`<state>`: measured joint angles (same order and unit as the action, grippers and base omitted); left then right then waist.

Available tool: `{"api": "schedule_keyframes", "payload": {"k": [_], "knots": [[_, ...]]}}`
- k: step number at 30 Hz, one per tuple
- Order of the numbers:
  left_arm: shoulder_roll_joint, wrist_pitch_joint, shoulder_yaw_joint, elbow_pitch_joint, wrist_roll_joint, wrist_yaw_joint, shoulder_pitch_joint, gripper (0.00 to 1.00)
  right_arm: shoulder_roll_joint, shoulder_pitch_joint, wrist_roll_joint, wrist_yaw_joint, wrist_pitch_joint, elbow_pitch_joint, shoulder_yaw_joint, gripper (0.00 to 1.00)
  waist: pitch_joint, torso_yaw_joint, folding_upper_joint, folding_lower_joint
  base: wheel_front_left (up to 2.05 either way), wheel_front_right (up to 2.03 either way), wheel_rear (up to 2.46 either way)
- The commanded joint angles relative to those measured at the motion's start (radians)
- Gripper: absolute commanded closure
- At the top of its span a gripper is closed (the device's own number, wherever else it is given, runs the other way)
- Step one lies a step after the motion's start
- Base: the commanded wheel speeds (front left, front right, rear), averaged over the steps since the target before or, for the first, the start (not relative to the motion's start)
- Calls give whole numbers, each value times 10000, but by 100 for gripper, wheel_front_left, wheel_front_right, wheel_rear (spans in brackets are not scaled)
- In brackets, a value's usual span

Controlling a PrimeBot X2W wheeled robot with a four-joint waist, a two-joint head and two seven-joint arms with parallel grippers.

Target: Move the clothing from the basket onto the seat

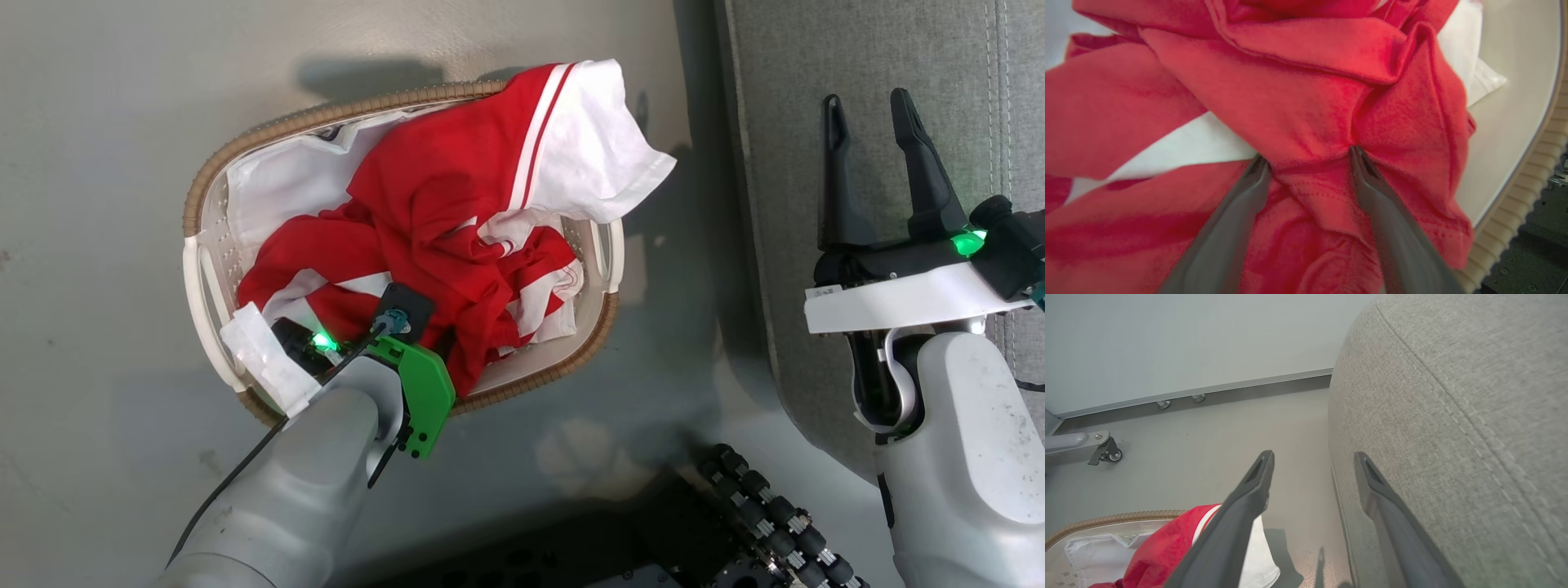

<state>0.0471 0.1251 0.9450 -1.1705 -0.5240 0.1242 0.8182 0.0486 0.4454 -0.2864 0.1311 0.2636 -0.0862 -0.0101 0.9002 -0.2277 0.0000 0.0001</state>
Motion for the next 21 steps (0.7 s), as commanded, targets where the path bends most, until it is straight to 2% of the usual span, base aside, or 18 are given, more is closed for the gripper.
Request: {"api": "schedule_keyframes", "payload": {"k": [1, 3, 4, 13, 21], "knots": [[60, -36, 80, -19, -89, 56, 109, 58, 33, 93, -80, -6, 18, -34, 15, 0, -4, -17, 0, -1, 0, 0, 0], [60, -18, 155, 57, -186, 59, 82, 93, 33, 86, -93, -6, 18, -66, 30, 0, -27, -32, 0, -1, 0, 0, 0], [60, 17, 201, 105, -231, 62, 71, 100, 33, 86, -103, -6, 18, -81, 36, 0, -46, -37, 0, -1, 0, 0, 0], [58, 550, 625, 219, -523, 81, -26, 100, 33, -64, 66, -6, 18, -289, -44, 0, -613, 128, 0, -1, 0, 0, 0], [57, 1224, 762, 245, -598, 84, -199, 100, 36, -365, 413, -6, 18, -451, -164, 0, -1790, 612, 0, -1, 0, 0, 0]]}}
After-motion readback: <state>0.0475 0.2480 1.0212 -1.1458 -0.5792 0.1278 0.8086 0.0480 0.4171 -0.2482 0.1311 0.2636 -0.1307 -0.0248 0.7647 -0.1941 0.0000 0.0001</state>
